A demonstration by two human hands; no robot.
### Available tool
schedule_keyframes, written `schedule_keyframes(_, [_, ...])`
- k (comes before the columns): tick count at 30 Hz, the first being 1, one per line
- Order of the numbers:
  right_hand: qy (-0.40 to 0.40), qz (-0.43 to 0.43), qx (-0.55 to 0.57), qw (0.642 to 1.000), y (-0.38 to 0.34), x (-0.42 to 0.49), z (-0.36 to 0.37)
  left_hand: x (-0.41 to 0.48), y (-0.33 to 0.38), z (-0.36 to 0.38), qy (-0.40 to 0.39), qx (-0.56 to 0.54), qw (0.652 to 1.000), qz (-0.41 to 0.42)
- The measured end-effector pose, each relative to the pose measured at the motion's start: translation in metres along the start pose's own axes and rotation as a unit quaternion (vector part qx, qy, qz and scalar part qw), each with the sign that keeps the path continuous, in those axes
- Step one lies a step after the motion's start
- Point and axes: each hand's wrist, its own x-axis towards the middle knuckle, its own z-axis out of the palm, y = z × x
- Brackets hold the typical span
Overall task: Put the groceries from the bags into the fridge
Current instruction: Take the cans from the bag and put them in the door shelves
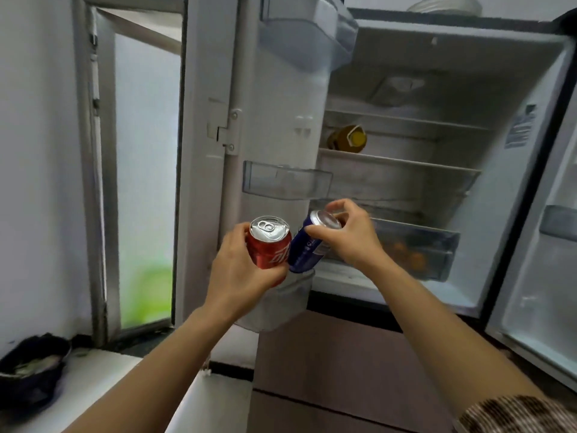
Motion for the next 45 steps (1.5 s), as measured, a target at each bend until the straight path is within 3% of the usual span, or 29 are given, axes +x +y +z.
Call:
schedule_keyframes(4, [-0.06, 0.001, 0.012, 0.998, 0.033, 0.024, 0.011, 0.001, 0.003, 0.016, 0.036, 0.074, 0.996, -0.029])
schedule_keyframes(12, [-0.207, -0.028, -0.015, 0.978, 0.066, 0.045, 0.03, 0.0, -0.002, 0.036, 0.018, 0.253, 0.958, -0.137])
schedule_keyframes(21, [-0.299, -0.049, -0.006, 0.953, 0.072, 0.054, 0.036, 0.008, -0.003, 0.046, -0.029, 0.311, 0.937, -0.158])
schedule_keyframes(27, [-0.303, -0.042, 0.02, 0.952, 0.086, 0.054, 0.028, 0.004, -0.011, 0.054, -0.06, 0.359, 0.922, -0.132])
schedule_keyframes(32, [-0.287, -0.061, -0.013, 0.956, 0.084, 0.047, 0.03, -0.002, -0.013, 0.055, -0.033, 0.332, 0.938, -0.091])
schedule_keyframes(38, [-0.206, -0.096, -0.024, 0.974, 0.059, 0.03, 0.035, -0.008, -0.008, 0.035, -0.018, 0.276, 0.959, -0.055])
schedule_keyframes(45, [-0.133, -0.207, -0.041, 0.968, -0.004, -0.016, 0.063, -0.026, 0.0, -0.049, 0.067, 0.27, 0.96, -0.044])
